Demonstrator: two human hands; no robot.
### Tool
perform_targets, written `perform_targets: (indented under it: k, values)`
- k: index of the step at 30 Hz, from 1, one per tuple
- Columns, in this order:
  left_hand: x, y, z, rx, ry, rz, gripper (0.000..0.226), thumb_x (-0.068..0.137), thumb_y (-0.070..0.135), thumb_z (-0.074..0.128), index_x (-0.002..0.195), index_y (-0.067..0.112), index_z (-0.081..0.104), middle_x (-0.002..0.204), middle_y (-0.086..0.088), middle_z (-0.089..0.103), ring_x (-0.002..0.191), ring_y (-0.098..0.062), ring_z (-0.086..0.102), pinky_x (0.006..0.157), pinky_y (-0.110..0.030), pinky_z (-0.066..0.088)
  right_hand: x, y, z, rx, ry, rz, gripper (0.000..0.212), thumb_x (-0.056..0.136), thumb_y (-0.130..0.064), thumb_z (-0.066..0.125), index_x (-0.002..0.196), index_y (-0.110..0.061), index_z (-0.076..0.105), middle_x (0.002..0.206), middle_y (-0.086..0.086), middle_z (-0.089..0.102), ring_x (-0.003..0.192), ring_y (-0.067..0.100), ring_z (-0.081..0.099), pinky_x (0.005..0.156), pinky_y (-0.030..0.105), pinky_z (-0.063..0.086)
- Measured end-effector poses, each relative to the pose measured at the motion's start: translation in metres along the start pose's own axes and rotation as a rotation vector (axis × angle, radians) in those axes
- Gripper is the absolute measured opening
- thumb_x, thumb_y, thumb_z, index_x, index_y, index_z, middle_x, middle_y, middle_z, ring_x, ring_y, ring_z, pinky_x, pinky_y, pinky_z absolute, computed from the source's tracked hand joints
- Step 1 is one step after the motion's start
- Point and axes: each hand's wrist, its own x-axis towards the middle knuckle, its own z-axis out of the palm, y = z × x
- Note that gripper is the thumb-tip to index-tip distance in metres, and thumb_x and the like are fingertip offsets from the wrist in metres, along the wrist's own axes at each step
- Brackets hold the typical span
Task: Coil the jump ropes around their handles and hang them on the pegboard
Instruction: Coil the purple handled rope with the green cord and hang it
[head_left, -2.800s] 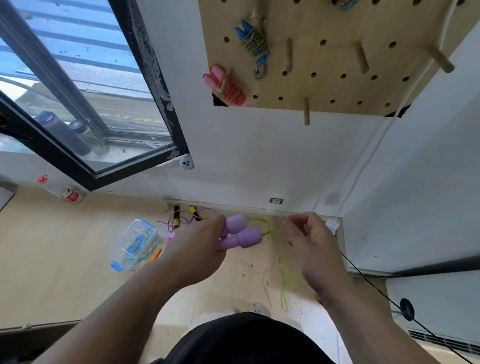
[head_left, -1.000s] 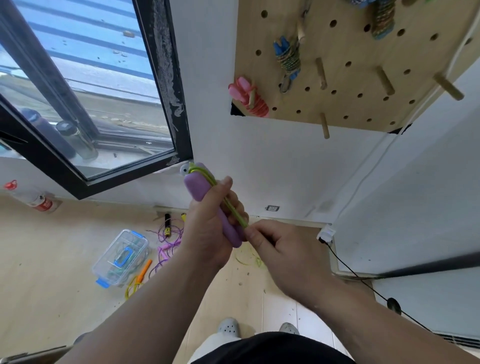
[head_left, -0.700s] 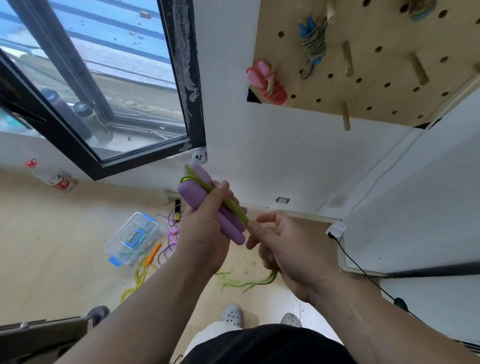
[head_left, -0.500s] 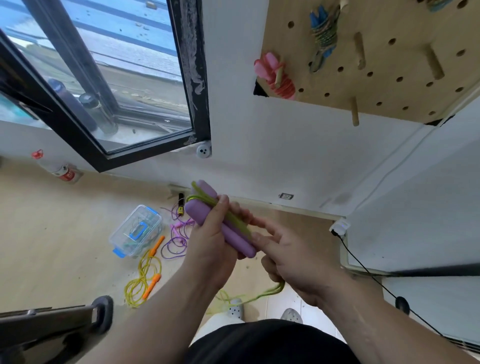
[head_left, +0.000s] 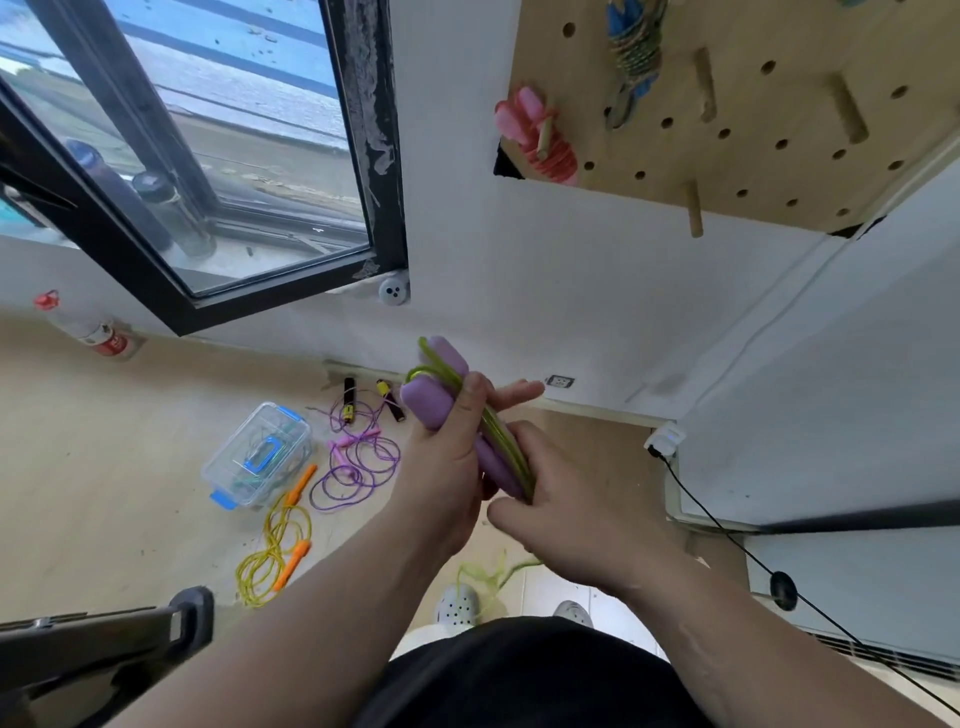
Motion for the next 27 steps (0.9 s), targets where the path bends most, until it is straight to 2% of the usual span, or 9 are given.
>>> perform_targets:
  k: [5, 8, 11, 14, 16, 17, 20, 23, 27]
  values:
    - [0.001, -0.011, 0.003, -0.108, -0.022, -0.039, 0.021, 0.089, 0.037, 0.06, 0.093, 0.017, 0.065, 0.118, -0.012, 0.074, 0.115, -0.023, 0.069, 0.103, -0.044, 0.047, 0.009, 0.014, -0.005, -0.112, 0.125, 0.004, 0.023, 0.082, -0.018, 0.066, 0.087, -0.034, 0.051, 0.068, -0.024, 0.056, 0.057, 0.003, 0.05, 0.051, 0.018, 0.037]
    - [0.008, -0.013, -0.006, -0.077, 0.015, -0.033, 0.044, 0.084, 0.028, 0.079, 0.115, 0.006, 0.059, 0.115, -0.014, 0.074, 0.11, -0.024, 0.071, 0.091, -0.039, 0.054, 0.009, 0.018, -0.01, -0.081, 0.123, 0.034, 0.029, 0.079, -0.017, 0.063, 0.103, -0.032, 0.057, 0.071, -0.013, 0.057, 0.058, 0.008, 0.051, 0.055, 0.029, 0.043]
    - [0.014, -0.006, -0.02, 0.108, 0.113, 0.05, 0.055, 0.076, 0.009, 0.084, 0.124, 0.012, 0.057, 0.105, -0.014, 0.068, 0.091, -0.018, 0.069, 0.072, -0.029, 0.056, 0.009, 0.026, -0.017, -0.178, 0.152, 0.085, 0.025, 0.077, -0.018, 0.063, 0.099, -0.027, 0.056, 0.072, -0.007, 0.055, 0.061, 0.017, 0.053, 0.056, 0.037, 0.045]
    - [0.019, 0.001, -0.041, 0.736, 0.142, 0.483, 0.059, 0.075, 0.021, 0.084, 0.127, 0.029, 0.055, 0.121, 0.0, 0.063, 0.104, -0.016, 0.062, 0.086, -0.032, 0.052, 0.009, 0.034, -0.022, -0.258, 0.135, 0.118, 0.022, 0.07, -0.025, 0.061, 0.089, -0.025, 0.05, 0.069, -0.004, 0.053, 0.065, 0.026, 0.056, 0.064, 0.048, 0.051]
    - [0.02, 0.008, -0.047, 1.297, -0.028, 0.891, 0.047, 0.078, 0.039, 0.072, 0.123, 0.025, 0.064, 0.131, 0.0, 0.06, 0.117, -0.025, 0.056, 0.097, -0.041, 0.044, 0.009, 0.035, -0.023, -0.317, 0.114, 0.102, 0.023, 0.066, -0.028, 0.058, 0.089, -0.027, 0.053, 0.071, -0.004, 0.056, 0.069, 0.025, 0.058, 0.066, 0.049, 0.054]
    - [0.02, 0.01, -0.048, 1.487, -0.172, 0.988, 0.047, 0.078, 0.049, 0.068, 0.117, 0.023, 0.069, 0.131, -0.002, 0.061, 0.12, -0.028, 0.054, 0.099, -0.044, 0.041, 0.009, 0.034, -0.025, -0.334, 0.105, 0.093, 0.022, 0.067, -0.027, 0.059, 0.088, -0.03, 0.056, 0.072, -0.004, 0.057, 0.07, 0.024, 0.059, 0.067, 0.048, 0.053]
    - [0.019, 0.011, -0.041, 1.918, -0.466, 0.912, 0.062, 0.067, 0.071, 0.064, 0.106, 0.023, 0.069, 0.119, -0.001, 0.064, 0.114, -0.03, 0.055, 0.095, -0.047, 0.04, 0.01, 0.03, -0.026, -0.343, 0.089, 0.076, 0.026, 0.068, -0.02, 0.064, 0.076, -0.043, 0.055, 0.067, -0.005, 0.053, 0.068, 0.021, 0.056, 0.065, 0.045, 0.05]
    - [0.021, 0.009, -0.03, 2.127, -0.486, 0.79, 0.032, 0.081, 0.048, 0.062, 0.1, 0.023, 0.054, 0.095, 0.002, 0.064, 0.094, -0.028, 0.06, 0.08, -0.041, 0.039, 0.008, 0.028, -0.028, -0.369, 0.052, 0.05, 0.019, 0.063, -0.029, 0.062, 0.076, -0.037, 0.052, 0.07, -0.003, 0.055, 0.068, 0.021, 0.056, 0.067, 0.05, 0.052]
    - [0.018, 0.009, -0.022, 2.029, -0.52, 0.566, 0.019, 0.092, 0.034, 0.051, 0.101, 0.026, 0.036, 0.1, 0.004, 0.059, 0.093, -0.025, 0.059, 0.072, -0.035, 0.041, -0.003, 0.029, -0.039, -0.11, 0.045, 0.013, 0.019, 0.088, -0.038, 0.075, 0.103, -0.037, 0.064, 0.084, -0.013, 0.067, 0.072, 0.001, 0.059, 0.064, 0.014, 0.046]
